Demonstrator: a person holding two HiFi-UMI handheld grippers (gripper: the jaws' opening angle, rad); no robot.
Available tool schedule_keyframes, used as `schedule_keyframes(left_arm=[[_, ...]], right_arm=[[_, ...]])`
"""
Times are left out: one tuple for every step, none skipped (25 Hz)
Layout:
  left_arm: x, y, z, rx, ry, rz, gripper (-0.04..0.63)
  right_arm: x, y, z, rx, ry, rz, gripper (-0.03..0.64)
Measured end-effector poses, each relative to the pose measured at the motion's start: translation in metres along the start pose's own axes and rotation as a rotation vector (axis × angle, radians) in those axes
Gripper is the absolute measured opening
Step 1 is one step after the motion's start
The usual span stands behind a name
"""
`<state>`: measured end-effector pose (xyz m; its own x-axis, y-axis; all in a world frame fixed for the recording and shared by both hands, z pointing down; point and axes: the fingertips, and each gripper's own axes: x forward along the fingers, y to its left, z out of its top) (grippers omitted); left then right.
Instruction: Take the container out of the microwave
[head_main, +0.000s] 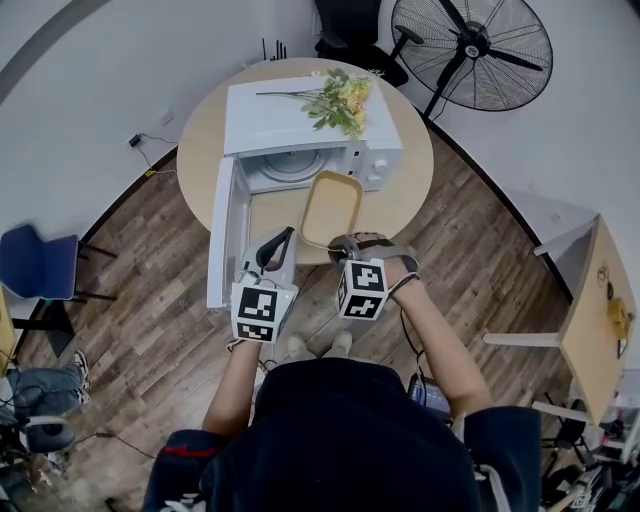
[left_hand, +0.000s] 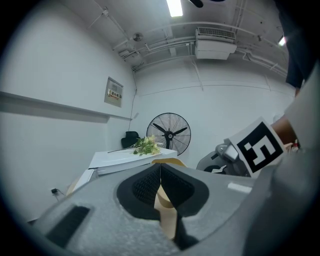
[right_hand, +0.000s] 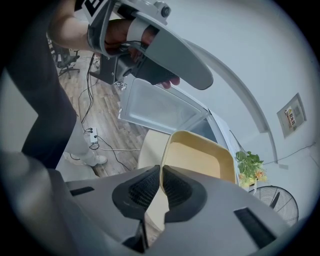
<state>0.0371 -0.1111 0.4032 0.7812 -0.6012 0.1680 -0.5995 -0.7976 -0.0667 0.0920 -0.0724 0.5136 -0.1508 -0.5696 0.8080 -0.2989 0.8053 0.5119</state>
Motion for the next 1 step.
schedule_keyframes(left_arm=[[0.0003, -0.0012, 0.0005, 0.002, 0.000, 0.000, 0.015]], right_arm=[[-0.0009, 0.0003, -0.0009, 0.000, -0.001, 0.001, 0.026]])
